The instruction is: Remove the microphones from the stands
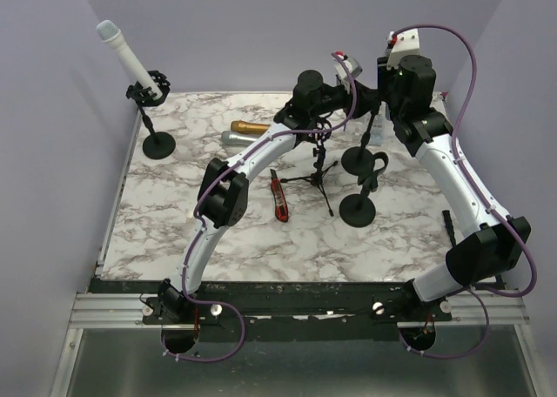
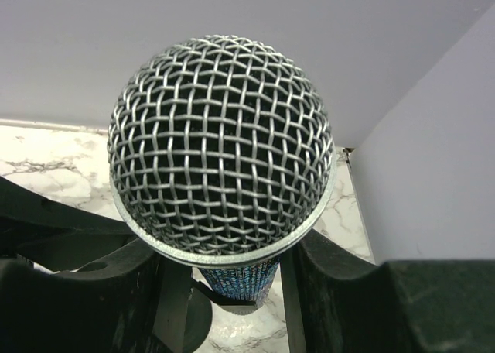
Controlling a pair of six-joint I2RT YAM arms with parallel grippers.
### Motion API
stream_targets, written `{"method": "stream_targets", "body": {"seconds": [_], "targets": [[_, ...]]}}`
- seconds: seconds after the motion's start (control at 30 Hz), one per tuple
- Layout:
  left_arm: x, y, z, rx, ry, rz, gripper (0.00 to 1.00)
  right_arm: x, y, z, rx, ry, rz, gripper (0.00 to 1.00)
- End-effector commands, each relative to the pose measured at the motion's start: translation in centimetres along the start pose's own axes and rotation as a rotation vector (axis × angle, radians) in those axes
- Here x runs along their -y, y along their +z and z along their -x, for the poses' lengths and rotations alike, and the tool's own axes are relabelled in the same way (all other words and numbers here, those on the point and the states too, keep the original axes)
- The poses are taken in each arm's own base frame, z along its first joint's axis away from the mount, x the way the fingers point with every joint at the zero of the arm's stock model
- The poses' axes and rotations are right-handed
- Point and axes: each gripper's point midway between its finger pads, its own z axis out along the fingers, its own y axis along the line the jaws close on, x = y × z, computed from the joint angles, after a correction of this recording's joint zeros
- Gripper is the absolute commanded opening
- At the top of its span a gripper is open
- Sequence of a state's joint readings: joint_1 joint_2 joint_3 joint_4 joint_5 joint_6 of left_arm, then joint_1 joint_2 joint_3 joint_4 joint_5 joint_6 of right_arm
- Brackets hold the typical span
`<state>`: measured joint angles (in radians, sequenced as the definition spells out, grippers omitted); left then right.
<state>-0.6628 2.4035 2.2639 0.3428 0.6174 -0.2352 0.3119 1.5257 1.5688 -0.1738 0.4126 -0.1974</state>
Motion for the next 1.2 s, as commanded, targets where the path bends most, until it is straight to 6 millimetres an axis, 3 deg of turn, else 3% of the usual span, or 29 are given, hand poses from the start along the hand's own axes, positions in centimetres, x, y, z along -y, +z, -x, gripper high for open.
{"method": "stream_targets", "body": {"seconds": [0.0,0.07,0.3,0.5,0.67,0.8,0.83,0.9,0.97,1.03,1.17], "targets": [[0.2,0.0,0.4,0.018,0.012,-0.034,0.14,-0.6,-0.3,0.1,0.005,0.015,0.04,0.31],[0.4,-0.1,0.6,0.018,0.004,-0.042,0.0,-0.7,-0.1,-0.1,-0.001,0.01,0.038,0.29],[1.4,-0.8,-0.1,-0.012,-0.075,-0.076,0.0,-0.5,-0.1,0.9,0.017,0.016,0.034,0.21],[1.0,-1.2,-0.9,-0.054,-0.14,-0.022,0.0,0.6,0.2,3.5,0.046,0.04,-0.012,0.01],[0.7,-1.3,-1.6,-0.079,-0.151,0.001,0.0,1.1,-0.3,5.7,0.092,0.059,-0.008,0.01],[1.6,-1.5,-1.1,-0.088,-0.152,-0.035,0.0,1.1,-0.5,4.6,0.072,0.049,-0.016,0.01],[1.8,-1.6,-1.0,-0.089,-0.158,-0.037,0.04,1.2,-0.4,4.1,0.062,0.045,-0.021,0.01],[2.4,-2.1,-0.5,-0.078,-0.153,-0.051,0.4,1.0,-0.4,3.1,0.046,0.037,-0.023,0.01],[3.1,-2.7,0.4,-0.04,-0.124,-0.06,0.62,0.9,-0.3,2.4,0.035,0.034,-0.022,0.01],[3.3,-3.1,1.3,-0.018,-0.097,-0.068,0.72,0.7,-0.4,2.1,0.029,0.033,-0.017,0.01],[2.5,-3.4,2.0,-0.008,-0.094,-0.1,0.72,0.6,-0.4,2.1,0.03,0.034,-0.006,0.01]]}}
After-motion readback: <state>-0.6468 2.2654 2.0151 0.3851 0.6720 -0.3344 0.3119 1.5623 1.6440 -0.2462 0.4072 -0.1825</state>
